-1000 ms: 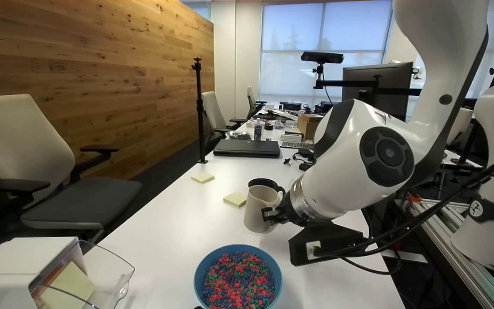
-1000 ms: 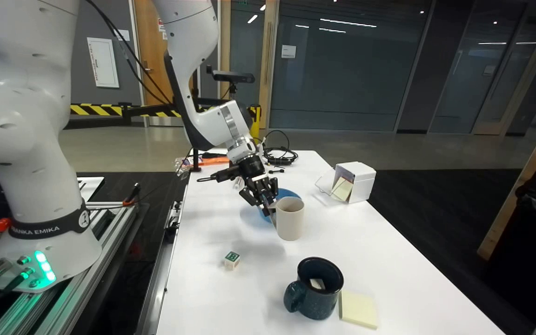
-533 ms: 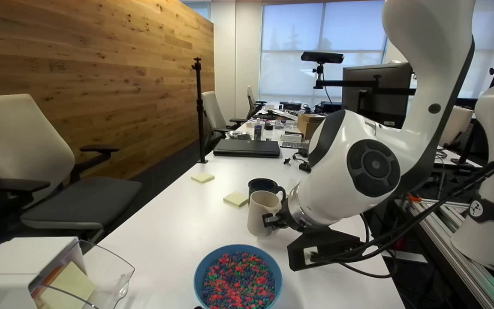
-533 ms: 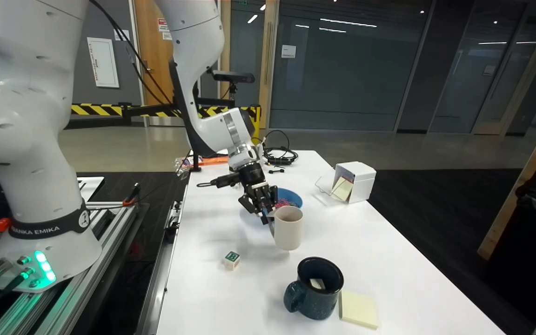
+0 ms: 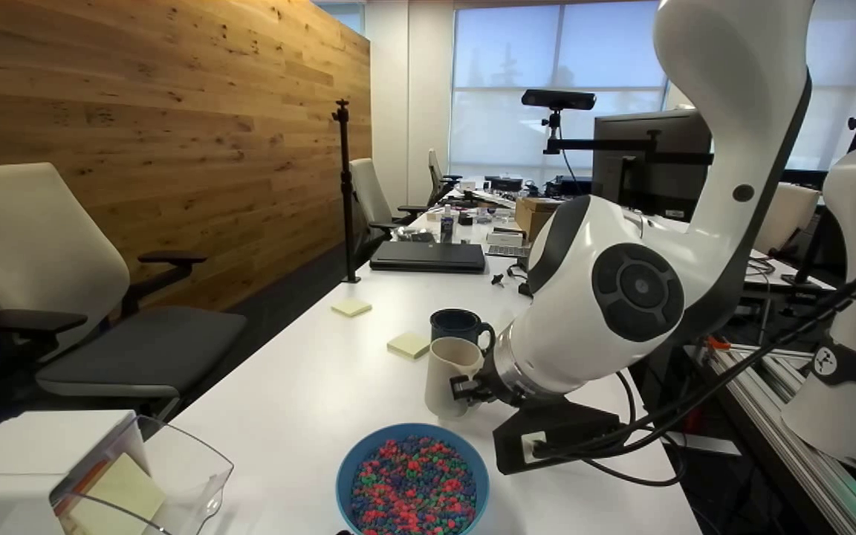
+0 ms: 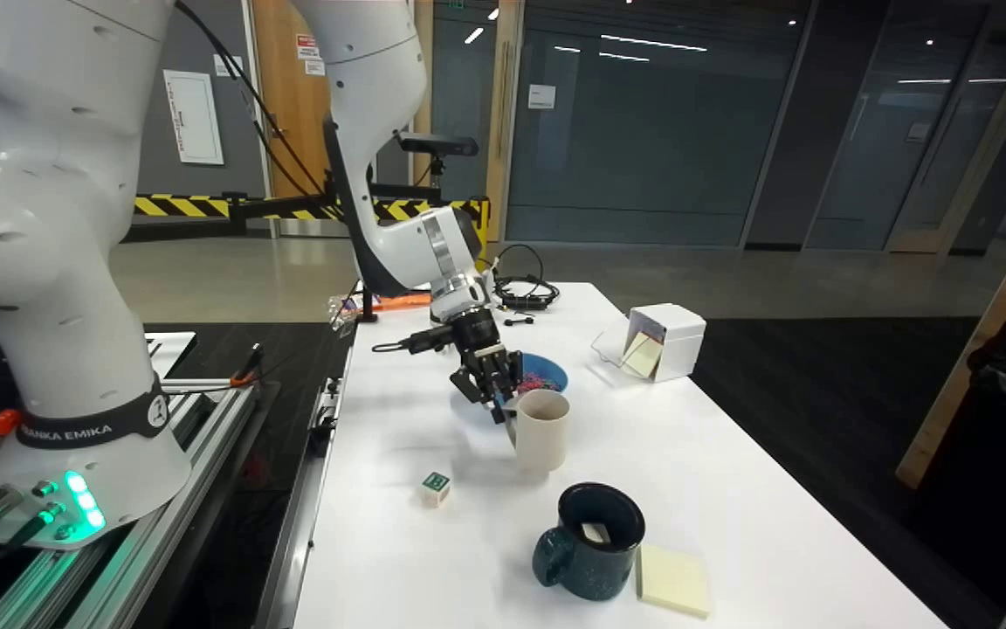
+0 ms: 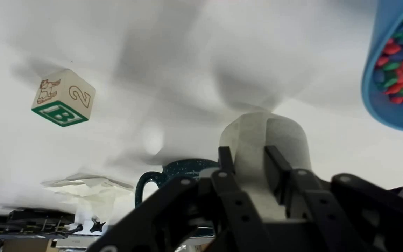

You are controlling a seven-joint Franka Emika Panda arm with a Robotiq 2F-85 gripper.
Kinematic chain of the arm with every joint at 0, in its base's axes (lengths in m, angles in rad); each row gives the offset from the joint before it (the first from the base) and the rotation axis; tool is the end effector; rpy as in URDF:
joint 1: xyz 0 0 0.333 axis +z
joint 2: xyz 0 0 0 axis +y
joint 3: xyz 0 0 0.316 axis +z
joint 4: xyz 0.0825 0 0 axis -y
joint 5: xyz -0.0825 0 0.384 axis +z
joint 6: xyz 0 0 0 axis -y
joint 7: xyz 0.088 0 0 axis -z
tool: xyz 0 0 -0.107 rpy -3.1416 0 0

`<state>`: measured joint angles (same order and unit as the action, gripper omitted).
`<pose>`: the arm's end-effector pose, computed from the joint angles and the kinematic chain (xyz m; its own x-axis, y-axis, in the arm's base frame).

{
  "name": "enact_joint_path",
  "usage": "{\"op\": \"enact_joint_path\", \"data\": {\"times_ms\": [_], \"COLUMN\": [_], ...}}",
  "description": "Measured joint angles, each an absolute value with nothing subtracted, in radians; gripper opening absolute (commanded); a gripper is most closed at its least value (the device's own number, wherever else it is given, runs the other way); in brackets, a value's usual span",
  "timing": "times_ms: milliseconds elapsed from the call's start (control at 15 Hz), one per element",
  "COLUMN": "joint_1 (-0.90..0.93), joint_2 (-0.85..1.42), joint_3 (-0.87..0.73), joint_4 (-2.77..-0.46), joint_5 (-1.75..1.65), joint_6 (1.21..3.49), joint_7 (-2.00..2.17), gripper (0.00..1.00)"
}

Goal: Pour the contents from the white cup into the blue bowl

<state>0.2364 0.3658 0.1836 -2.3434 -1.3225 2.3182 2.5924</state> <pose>0.4435 0.1843 0.1598 0.3506 -0.6501 0.6741 -0.8567 -0.5135 -0.0496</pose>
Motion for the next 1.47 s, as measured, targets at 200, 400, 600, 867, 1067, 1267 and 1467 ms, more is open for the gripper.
{"op": "enact_joint_path", "data": {"times_ms": [200, 400, 600, 867, 1067, 1267, 1467], "joint_1": [0.236, 0.235, 0.232, 0.225, 0.223, 0.223, 0.222], "joint_2": [0.372, 0.382, 0.392, 0.403, 0.407, 0.408, 0.41], "joint_3": [0.183, 0.183, 0.182, 0.182, 0.181, 0.181, 0.181], "joint_4": [-2.341, -2.34, -2.34, -2.337, -2.335, -2.329, -2.322], "joint_5": [-1.322, -1.321, -1.321, -1.321, -1.318, -1.317, -1.316], "joint_6": [2.323, 2.324, 2.324, 2.324, 2.324, 2.324, 2.324], "joint_7": [2.586, 2.563, 2.543, 2.519, 2.504, 2.487, 2.475], "gripper": [0.07, 0.07, 0.07, 0.07, 0.61, 0.81, 0.99]}}
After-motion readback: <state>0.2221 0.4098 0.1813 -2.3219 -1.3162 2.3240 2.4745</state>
